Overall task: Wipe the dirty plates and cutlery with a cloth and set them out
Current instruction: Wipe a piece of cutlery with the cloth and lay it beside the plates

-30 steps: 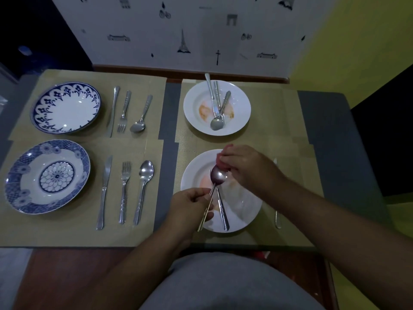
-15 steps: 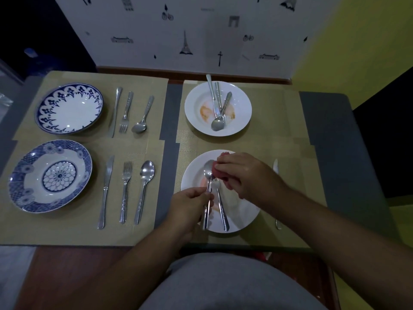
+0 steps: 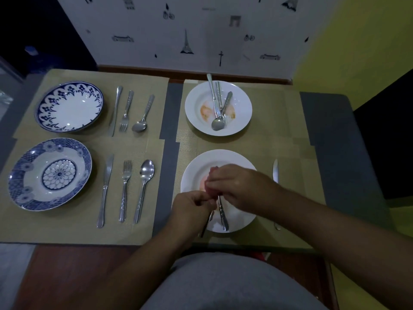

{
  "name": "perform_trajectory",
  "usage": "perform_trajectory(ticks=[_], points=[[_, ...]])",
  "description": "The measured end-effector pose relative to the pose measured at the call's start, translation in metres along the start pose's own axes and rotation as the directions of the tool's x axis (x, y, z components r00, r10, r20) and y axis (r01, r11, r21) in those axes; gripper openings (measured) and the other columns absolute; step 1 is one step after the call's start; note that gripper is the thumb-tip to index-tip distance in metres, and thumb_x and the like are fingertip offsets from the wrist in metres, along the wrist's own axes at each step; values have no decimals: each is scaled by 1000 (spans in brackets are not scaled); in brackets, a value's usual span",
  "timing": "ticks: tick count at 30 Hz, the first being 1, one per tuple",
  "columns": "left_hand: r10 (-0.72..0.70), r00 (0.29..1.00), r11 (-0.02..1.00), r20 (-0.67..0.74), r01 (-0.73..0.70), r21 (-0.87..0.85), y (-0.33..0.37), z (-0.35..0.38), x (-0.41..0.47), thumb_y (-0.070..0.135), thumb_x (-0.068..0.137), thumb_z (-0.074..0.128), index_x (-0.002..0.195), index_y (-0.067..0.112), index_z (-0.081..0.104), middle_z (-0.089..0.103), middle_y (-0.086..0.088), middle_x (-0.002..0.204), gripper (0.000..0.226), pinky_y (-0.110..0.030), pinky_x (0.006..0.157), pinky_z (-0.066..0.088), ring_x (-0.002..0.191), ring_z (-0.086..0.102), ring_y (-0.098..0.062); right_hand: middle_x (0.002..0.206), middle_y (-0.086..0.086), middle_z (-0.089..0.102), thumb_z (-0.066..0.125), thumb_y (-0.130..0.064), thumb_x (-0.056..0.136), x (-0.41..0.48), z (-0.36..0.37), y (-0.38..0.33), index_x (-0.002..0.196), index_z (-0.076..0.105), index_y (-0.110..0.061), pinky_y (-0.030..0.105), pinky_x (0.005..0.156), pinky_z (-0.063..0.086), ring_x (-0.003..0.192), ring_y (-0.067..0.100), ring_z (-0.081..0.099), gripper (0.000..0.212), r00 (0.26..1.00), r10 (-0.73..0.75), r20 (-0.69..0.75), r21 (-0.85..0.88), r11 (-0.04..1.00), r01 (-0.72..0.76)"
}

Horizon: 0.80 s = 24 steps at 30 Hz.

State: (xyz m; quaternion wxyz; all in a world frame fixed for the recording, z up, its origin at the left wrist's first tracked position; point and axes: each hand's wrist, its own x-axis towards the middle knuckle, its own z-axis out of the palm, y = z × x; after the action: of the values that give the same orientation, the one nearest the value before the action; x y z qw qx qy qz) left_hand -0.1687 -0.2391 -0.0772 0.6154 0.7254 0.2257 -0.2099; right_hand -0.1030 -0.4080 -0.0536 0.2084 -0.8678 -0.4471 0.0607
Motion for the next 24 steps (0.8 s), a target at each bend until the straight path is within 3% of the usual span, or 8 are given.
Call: perform_trajectory(ticks=[2, 5, 9, 12, 14, 16, 20, 24], points=[[5, 1000, 1000, 8, -5, -2, -1, 1, -3, 10, 93, 68, 82, 27, 79, 75, 5, 73, 23, -17, 58, 51, 69, 68, -14, 101, 2, 69, 63, -4, 77, 1, -1, 6, 96, 71, -15, 38, 81, 54, 94, 23, 63, 24, 999, 30, 42, 29, 999, -31], [-11, 1000, 998, -13, 10, -64, -2, 1, -3, 9, 93, 67, 87, 19, 79, 72, 3, 67, 17, -17, 52, 48, 64, 65, -12, 86, 0, 66, 56, -3, 70, 10, -11, 28, 88, 68, -12, 37, 68, 51, 76, 19, 61, 23, 972, 230, -48, 124, 967, -222], [-41, 999, 988, -27, 37, -150, 3, 4, 0, 8, 96, 62, 101, 11, 74, 73, -5, 84, 13, -20, 61, 55, 74, 68, -14, 79, -2, 64, 53, 6, 79, 0, -18, 40, 87, 69, -14, 35, 61, 53, 65, 12, 59, 26, 934, 336, -118, 179, 933, -313], [-32, 999, 989, -28, 27, -145, 9, 10, 4, 18, 96, 65, 97, 16, 74, 72, 0, 76, 9, -16, 48, 46, 63, 62, -10, 76, 3, 63, 49, 10, 84, -15, -23, 40, 89, 67, -10, 36, 44, 53, 48, 13, 59, 28, 885, 455, -99, 350, 849, -397], [6, 999, 996, -44, -10, -88, 10, 16, 8, 28, 93, 70, 100, 20, 76, 73, 6, 78, 12, -24, 59, 51, 68, 64, -9, 78, 7, 65, 48, 13, 83, -27, -27, 38, 91, 67, -5, 37, 42, 53, 47, 14, 60, 28, 864, 492, -111, 401, 817, -414], [20, 998, 998, -53, -23, -55, 15, 27, 10, 25, 95, 67, 102, 21, 76, 74, 6, 86, 12, -31, 71, 57, 79, 68, -12, 81, 8, 65, 48, 14, 82, -40, -30, 35, 94, 68, -4, 36, 42, 53, 49, 13, 60, 29, 858, 497, -131, 404, 817, -411], [-78, 997, 990, -21, 75, -115, 29, 58, 11, 22, 98, 63, 96, 20, 76, 72, 4, 90, 14, -27, 69, 60, 84, 69, -16, 89, 2, 66, 54, 9, 86, -69, -35, 37, 101, 70, -7, 33, 45, 54, 60, 13, 64, 27, 836, 526, -153, 393, 809, -437], [-63, 995, 994, 77, 70, -89, 39, 97, 15, 14, 96, 65, 84, 22, 77, 76, 0, 84, 19, -32, 79, 58, 82, 69, -18, 95, -1, 66, 56, 9, 85, -107, -47, 45, 106, 71, -8, 26, 47, 54, 63, 4, 64, 31, 790, 574, -215, 366, 797, -480]])
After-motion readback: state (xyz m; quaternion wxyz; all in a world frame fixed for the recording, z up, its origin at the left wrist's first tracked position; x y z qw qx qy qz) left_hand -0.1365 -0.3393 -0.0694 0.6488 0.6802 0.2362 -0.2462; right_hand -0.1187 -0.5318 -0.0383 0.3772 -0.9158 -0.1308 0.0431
